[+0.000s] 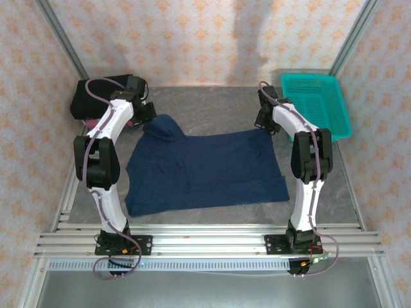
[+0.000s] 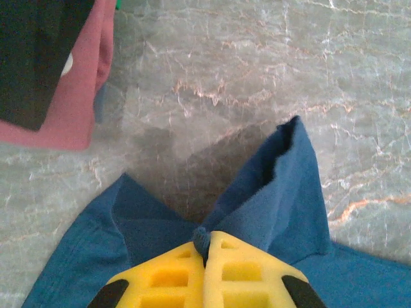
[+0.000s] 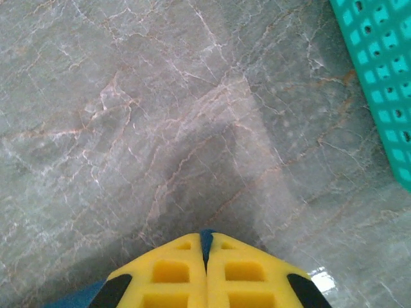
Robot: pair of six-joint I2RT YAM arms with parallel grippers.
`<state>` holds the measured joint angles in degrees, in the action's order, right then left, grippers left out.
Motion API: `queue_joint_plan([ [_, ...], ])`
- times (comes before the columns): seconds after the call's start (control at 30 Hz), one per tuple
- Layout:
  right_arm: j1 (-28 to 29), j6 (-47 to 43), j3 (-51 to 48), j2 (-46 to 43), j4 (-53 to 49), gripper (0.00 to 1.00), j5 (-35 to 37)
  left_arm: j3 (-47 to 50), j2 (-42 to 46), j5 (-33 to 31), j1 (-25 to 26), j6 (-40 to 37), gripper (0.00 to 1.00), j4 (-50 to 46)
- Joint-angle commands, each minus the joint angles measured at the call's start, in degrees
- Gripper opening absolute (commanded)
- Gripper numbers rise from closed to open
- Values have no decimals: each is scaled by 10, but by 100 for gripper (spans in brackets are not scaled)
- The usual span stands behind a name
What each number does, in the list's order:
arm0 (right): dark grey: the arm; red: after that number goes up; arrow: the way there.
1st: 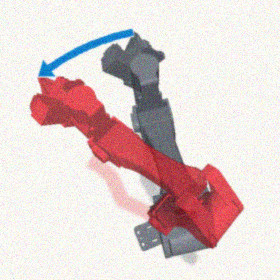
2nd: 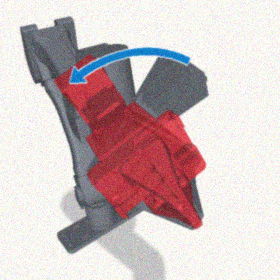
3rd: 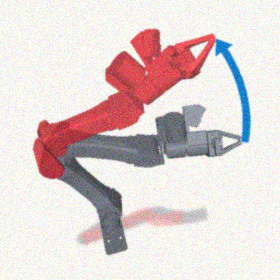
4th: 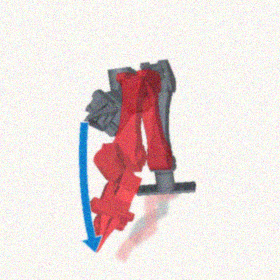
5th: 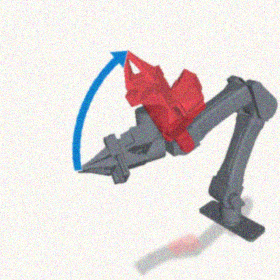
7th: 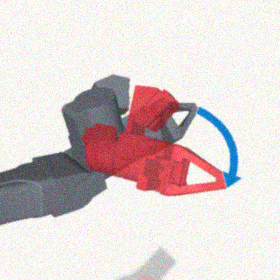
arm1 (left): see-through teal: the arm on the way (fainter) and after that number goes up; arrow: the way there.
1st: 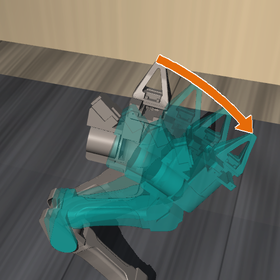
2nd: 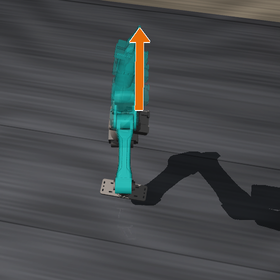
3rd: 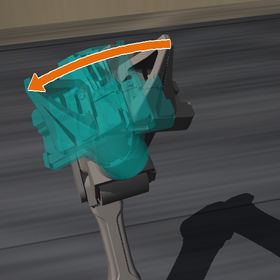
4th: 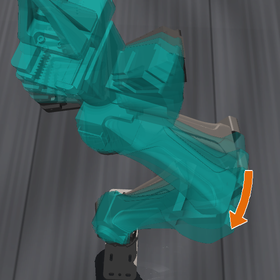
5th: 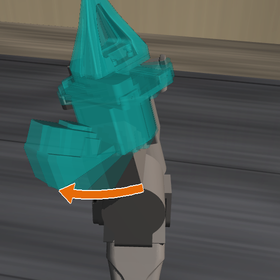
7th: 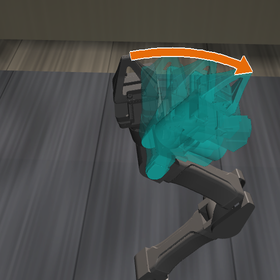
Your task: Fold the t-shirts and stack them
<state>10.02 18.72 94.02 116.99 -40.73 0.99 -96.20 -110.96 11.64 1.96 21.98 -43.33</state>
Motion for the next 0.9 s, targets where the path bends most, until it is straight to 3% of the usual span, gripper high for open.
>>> queue_joint_plan([
  [0.0,-4,-24,-30,-43,9,0,14,35,61,6,16,-4,0,21],
  [0.17,-4,-23,-69,-75,8,0,5,102,134,-46,53,-3,0,5],
  [0.53,-4,-20,-151,-146,2,0,13,292,342,-130,56,69,0,3],
  [0.87,-7,8,-236,-207,2,0,16,405,461,-145,66,125,0,-23],
])
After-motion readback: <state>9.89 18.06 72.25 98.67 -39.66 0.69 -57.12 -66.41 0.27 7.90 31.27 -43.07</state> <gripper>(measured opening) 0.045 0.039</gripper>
